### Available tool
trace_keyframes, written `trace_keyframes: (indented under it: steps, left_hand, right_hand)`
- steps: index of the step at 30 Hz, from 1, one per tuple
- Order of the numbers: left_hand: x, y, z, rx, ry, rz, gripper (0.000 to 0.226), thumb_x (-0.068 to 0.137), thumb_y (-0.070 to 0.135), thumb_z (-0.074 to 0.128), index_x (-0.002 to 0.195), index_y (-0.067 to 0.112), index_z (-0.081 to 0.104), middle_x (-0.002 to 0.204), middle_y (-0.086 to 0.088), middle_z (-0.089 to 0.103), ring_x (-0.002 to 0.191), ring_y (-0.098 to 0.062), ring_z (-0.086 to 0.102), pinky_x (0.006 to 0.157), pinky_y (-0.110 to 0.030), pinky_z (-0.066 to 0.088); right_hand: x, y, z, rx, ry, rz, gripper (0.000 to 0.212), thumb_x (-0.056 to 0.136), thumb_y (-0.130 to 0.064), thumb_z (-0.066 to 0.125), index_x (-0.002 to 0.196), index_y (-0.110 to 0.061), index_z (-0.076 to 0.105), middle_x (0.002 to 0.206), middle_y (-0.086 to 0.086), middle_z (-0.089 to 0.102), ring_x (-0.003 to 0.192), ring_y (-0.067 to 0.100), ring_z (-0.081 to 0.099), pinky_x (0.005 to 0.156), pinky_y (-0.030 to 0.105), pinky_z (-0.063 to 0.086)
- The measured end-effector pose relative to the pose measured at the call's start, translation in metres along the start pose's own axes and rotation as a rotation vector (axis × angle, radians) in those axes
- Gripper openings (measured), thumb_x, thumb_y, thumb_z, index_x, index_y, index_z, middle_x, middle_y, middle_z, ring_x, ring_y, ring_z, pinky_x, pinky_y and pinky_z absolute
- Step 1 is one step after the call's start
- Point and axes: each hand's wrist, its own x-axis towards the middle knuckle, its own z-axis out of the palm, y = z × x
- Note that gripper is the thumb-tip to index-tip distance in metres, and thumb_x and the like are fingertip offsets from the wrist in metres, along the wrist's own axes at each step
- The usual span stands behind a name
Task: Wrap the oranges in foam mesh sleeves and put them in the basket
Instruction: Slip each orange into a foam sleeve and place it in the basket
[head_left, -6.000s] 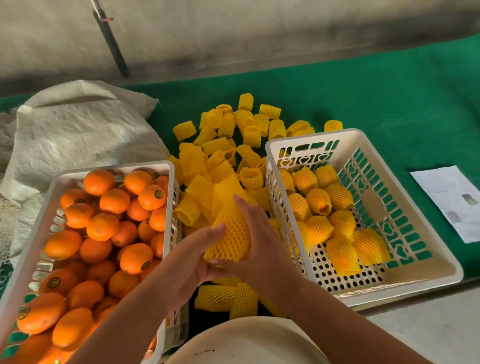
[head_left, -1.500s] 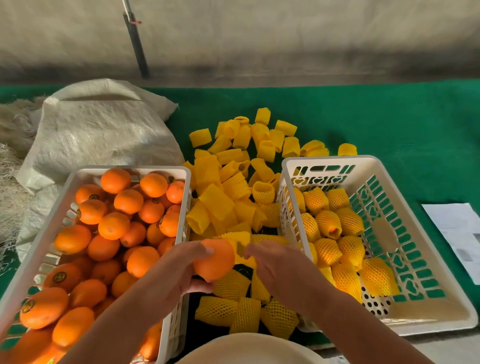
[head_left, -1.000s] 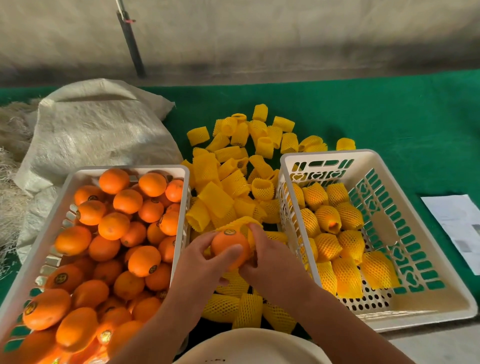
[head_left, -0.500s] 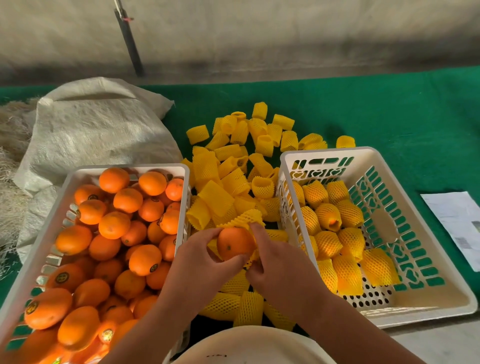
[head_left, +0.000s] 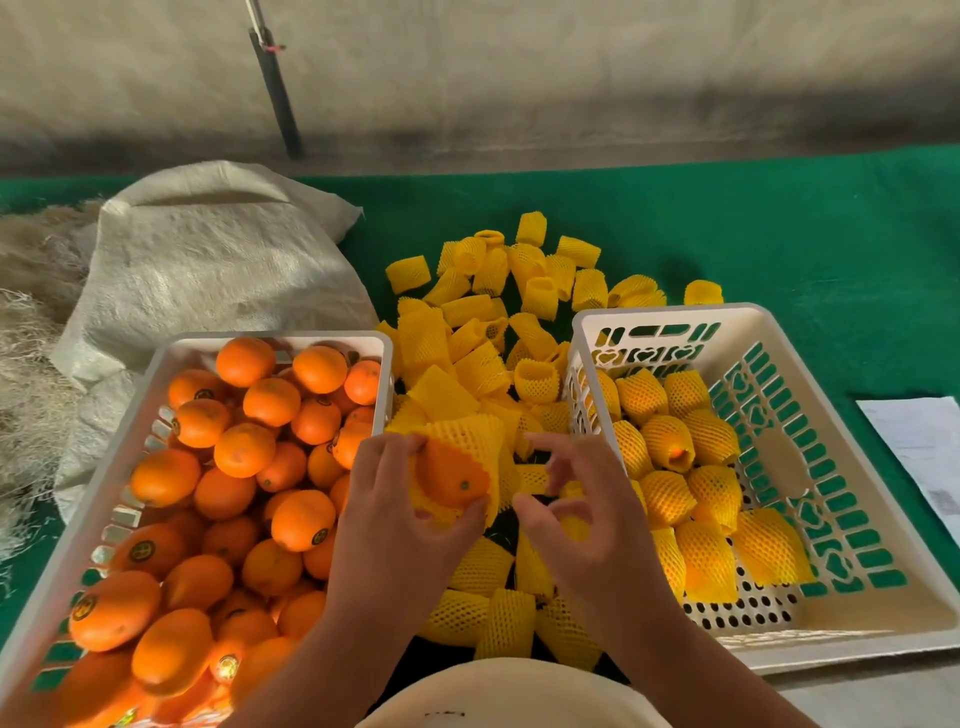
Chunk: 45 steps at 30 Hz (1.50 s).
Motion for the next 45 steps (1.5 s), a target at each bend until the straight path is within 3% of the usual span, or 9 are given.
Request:
trace_keyframes:
  steps: [4,13,19,23,26,30,36,40,45]
  left_hand:
    - [-0.002,0.007,0.002,0.137,-0.025,0.143,0.075,0.079,0.068,0.065,0.138,0.025,0.045,0.139,0.009,0.039,0.116,-0.009,0.048,0.076,-0.019,0.055]
    - [-0.009,0.018,0.005,0.245,-0.059,0.216,0.08,0.078,0.054,0.073,0.141,0.014,0.045,0.145,0.002,0.039,0.114,-0.022,0.065,0.082,-0.02,0.049]
    - [-0.021,0.027,0.006,0.292,-0.125,0.261,0.071,0.084,0.054,0.068,0.141,0.016,0.049,0.146,0.001,0.043,0.127,-0.012,0.041,0.092,0.006,0.016]
    - [-0.02,0.018,0.0,0.137,-0.141,0.294,0.05,0.09,0.056,0.06,0.134,0.034,0.052,0.158,0.012,0.037,0.14,0.001,0.036,0.096,-0.007,0.033]
    - [-0.011,0.013,-0.011,-0.255,-0.085,0.088,0.032,0.087,0.051,0.065,0.117,0.042,0.061,0.148,0.022,0.048,0.138,-0.005,0.048,0.082,-0.015,0.056]
    - [0.017,0.013,-0.018,-0.94,-0.388,-0.552,0.081,0.065,0.067,0.083,0.134,0.033,0.059,0.135,0.006,0.066,0.124,-0.024,0.066,0.087,-0.047,0.062]
    - [0.022,0.017,-0.013,-1.018,-0.591,-0.598,0.063,0.083,0.043,0.086,0.137,0.028,0.059,0.13,-0.01,0.071,0.118,-0.032,0.069,0.09,-0.042,0.061]
    - [0.018,0.009,-0.01,-0.926,-0.448,-0.479,0.062,0.074,0.048,0.09,0.129,0.042,0.063,0.128,0.0,0.072,0.116,-0.024,0.071,0.092,-0.045,0.061]
    - [0.01,0.0,-0.015,-0.259,-0.226,0.109,0.074,0.078,0.057,0.082,0.144,0.05,0.048,0.141,0.026,0.055,0.128,-0.001,0.056,0.082,-0.019,0.058]
  right_hand:
    - [0.013,-0.008,0.009,0.209,-0.21,0.24,0.101,0.067,-0.084,0.073,0.152,-0.055,0.028,0.137,-0.041,0.042,0.128,-0.009,0.048,0.086,0.02,0.059]
    - [0.019,-0.007,0.027,0.126,-0.091,0.242,0.099,0.069,-0.075,0.079,0.151,-0.053,0.029,0.135,-0.031,0.044,0.119,-0.012,0.048,0.076,0.004,0.05]
    - [0.028,0.008,0.025,0.098,0.022,0.277,0.099,0.073,-0.067,0.082,0.153,-0.051,0.026,0.142,-0.018,0.045,0.13,0.008,0.049,0.094,0.027,0.056]
    - [0.026,0.012,0.024,0.095,0.001,0.228,0.099,0.076,-0.059,0.085,0.153,-0.051,0.025,0.144,-0.021,0.04,0.133,0.005,0.044,0.092,0.02,0.051]
    - [0.024,0.013,0.016,0.026,-0.019,0.161,0.105,0.07,-0.058,0.084,0.153,-0.054,0.02,0.142,-0.025,0.038,0.129,-0.001,0.042,0.094,0.024,0.05]
    - [0.019,0.013,0.012,-0.064,-0.084,0.012,0.11,0.069,-0.061,0.082,0.156,-0.053,0.016,0.139,-0.037,0.031,0.131,-0.008,0.037,0.092,0.028,0.052]
    - [0.016,0.01,0.014,-0.19,-0.127,-0.114,0.11,0.073,-0.059,0.079,0.16,-0.05,0.011,0.144,-0.038,0.023,0.135,-0.012,0.029,0.074,0.001,0.041]
    - [0.016,0.015,0.007,-0.046,-0.232,-0.071,0.127,0.07,-0.055,0.089,0.162,-0.051,0.001,0.154,-0.031,0.022,0.142,-0.007,0.029,0.088,0.013,0.048]
    - [0.012,0.011,-0.008,0.46,-0.414,0.233,0.117,0.065,-0.062,0.092,0.152,-0.067,0.016,0.147,-0.034,0.046,0.137,0.002,0.052,0.097,0.035,0.058]
